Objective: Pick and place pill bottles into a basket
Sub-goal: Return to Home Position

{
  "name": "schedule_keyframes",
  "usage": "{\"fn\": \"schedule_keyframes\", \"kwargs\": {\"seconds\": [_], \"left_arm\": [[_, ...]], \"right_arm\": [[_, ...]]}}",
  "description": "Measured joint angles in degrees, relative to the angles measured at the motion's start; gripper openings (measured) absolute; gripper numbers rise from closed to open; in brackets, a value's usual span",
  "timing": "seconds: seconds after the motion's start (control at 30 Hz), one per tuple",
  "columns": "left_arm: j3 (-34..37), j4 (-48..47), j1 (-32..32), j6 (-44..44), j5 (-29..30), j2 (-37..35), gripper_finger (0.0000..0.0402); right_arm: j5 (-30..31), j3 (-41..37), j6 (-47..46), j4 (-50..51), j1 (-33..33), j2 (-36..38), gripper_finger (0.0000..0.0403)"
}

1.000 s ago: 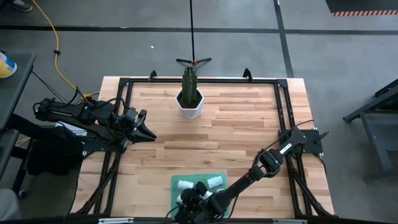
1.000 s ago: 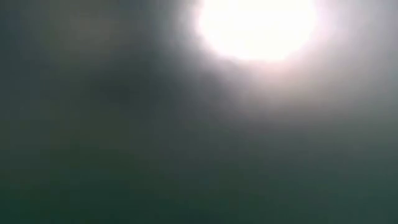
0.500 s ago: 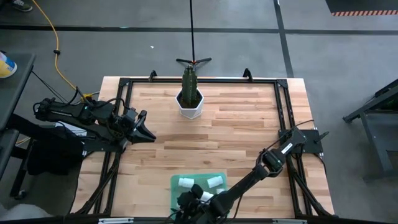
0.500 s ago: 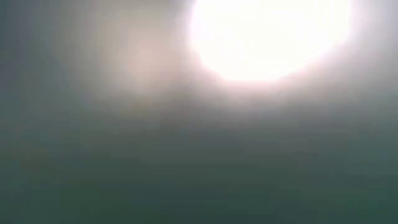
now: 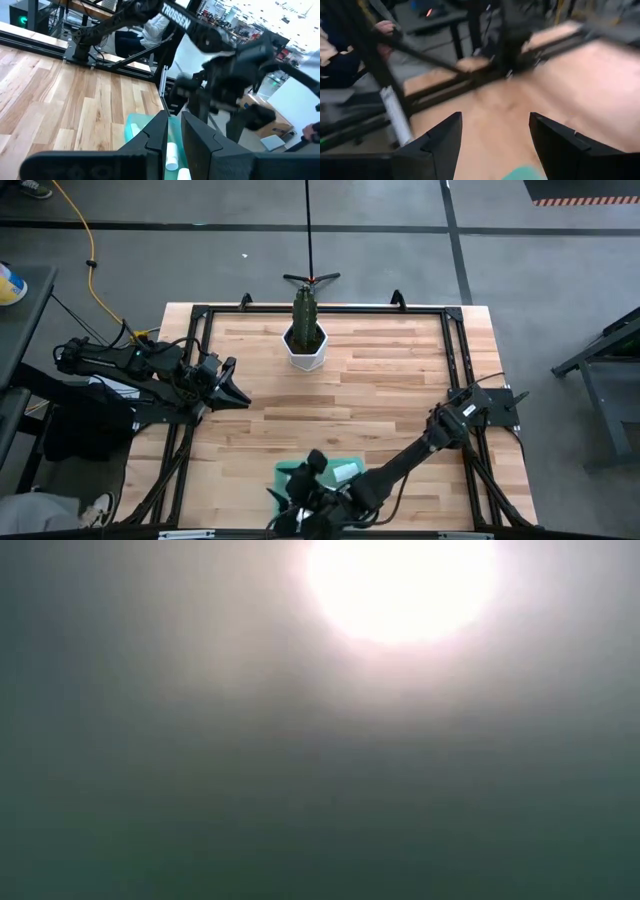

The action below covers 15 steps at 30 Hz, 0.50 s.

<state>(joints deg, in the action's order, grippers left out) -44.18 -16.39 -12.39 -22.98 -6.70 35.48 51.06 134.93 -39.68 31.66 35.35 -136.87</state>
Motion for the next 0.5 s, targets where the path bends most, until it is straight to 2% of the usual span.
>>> {"fn": "schedule_keyframes", "kwargs": {"seconds": [0.13, 0.23, 0.5], "left_arm": [[0.00, 0.27, -0.02, 0.27, 0.05, -0.10, 0.0090], [0.00, 0.84, -0.01, 0.39, 1.09, -0.51, 0.0090], [-0.02, 3.37, 0.01, 5.58, 6.41, -4.93, 0.0090]], "right_arm": [[5.71, 0.00, 4.17, 1.65, -0.22, 4.33, 0.0220], [8.54, 0.00, 5.10, 6.53, -0.36, 8.12, 0.0214], [9.23, 0.02, 3.45, 27.13, -2.89, 18.73, 0.0192]]}}
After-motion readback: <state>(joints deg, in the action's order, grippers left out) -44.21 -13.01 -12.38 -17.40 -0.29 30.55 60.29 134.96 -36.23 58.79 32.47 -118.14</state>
